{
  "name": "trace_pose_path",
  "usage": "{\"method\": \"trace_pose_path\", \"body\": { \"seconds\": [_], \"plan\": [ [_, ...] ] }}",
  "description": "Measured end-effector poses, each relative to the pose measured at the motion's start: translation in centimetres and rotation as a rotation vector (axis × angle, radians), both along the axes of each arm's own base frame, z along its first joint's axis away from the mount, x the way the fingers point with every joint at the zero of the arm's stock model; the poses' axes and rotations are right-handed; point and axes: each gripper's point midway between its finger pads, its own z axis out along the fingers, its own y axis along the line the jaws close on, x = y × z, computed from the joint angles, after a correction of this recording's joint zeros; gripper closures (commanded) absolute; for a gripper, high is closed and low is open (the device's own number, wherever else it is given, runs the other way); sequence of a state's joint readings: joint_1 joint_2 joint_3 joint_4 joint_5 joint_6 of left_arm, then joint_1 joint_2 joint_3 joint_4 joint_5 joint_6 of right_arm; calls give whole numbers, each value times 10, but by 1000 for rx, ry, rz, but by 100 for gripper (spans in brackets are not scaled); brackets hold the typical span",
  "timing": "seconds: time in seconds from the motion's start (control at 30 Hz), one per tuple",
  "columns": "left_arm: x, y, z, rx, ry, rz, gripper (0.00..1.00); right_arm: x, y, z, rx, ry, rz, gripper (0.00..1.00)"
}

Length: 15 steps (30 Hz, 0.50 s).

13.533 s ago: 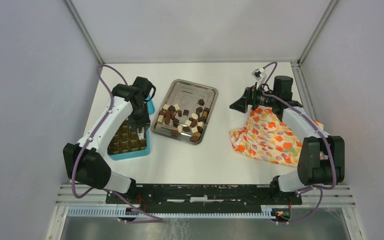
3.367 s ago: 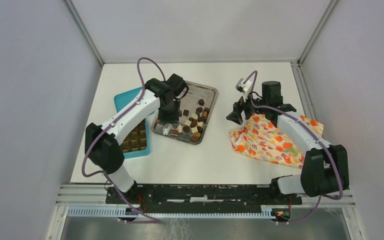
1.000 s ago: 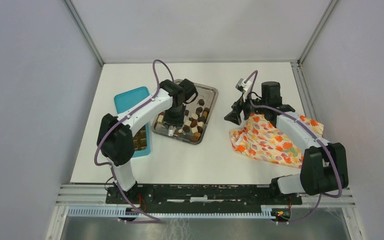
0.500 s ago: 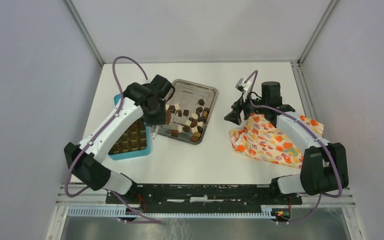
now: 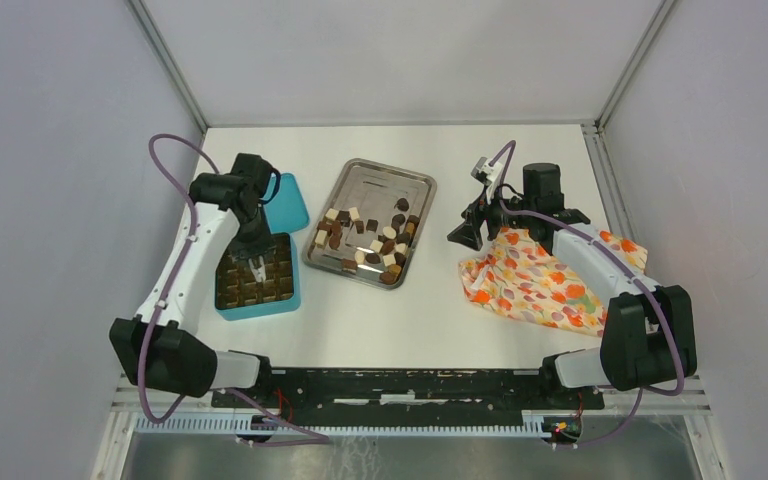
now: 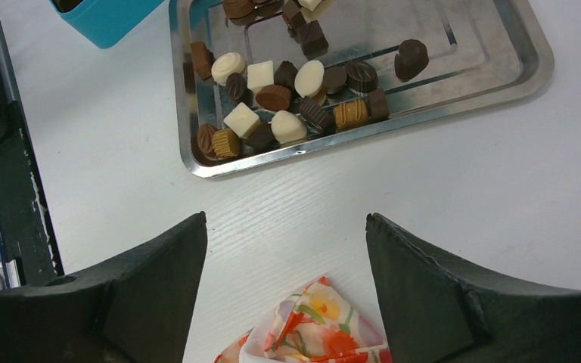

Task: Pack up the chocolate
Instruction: Place the fake chocolate in the packing box.

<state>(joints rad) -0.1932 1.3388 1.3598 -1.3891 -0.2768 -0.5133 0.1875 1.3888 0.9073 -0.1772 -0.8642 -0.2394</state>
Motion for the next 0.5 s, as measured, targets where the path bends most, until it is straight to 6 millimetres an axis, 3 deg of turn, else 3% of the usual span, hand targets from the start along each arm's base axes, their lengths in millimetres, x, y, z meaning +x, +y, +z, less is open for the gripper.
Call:
{"method": "trace_pose_path", "body": {
  "seconds": [0.2,0.5],
  "plan": [
    [6,26,-5,23,21,64,93,0,0,0,0,0,0,18],
    [12,28,-9,19,19,47,86,0,0,0,0,0,0,18]
  ]
}}
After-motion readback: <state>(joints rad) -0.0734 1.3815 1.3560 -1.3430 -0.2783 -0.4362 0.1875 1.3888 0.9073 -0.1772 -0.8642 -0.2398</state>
